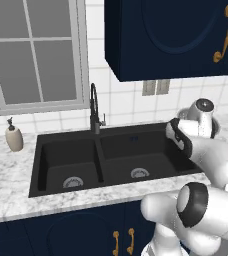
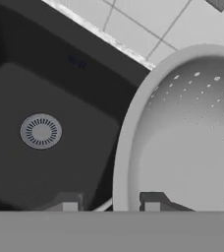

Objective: Put the colander in the sink, put the apple in the colander, and turn on the sink faucet and pour water over the colander.

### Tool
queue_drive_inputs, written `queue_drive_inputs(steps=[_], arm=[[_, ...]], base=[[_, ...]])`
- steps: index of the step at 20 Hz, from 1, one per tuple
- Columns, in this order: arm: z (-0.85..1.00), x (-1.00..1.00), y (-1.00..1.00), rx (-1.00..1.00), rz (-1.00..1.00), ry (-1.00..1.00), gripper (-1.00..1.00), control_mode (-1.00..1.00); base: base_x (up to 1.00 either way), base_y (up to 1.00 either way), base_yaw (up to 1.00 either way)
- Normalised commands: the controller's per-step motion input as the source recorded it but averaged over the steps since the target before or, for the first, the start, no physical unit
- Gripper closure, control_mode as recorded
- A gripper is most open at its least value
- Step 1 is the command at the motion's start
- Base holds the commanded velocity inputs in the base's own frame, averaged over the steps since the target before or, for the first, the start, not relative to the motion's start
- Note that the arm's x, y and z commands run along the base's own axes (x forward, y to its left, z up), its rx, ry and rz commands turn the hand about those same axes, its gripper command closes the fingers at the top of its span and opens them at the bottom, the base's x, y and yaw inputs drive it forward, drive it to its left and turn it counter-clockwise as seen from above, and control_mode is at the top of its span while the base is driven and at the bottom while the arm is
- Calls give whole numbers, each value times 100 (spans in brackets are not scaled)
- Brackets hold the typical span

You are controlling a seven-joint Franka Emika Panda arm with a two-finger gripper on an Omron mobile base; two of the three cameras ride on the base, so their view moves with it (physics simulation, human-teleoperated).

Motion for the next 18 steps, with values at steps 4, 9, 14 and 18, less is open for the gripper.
queue_drive_inputs(steps=[4,9,14,18], arm=[[41,-48,50,-2,15,19,100,-100],[13,-52,49,0,23,12,100,-100],[0,-64,60,0,22,2,100,-100],[0,-52,90,-3,15,3,100,-100]], base=[[0,0,0],[0,0,0],[0,0,0],[0,0,0]])
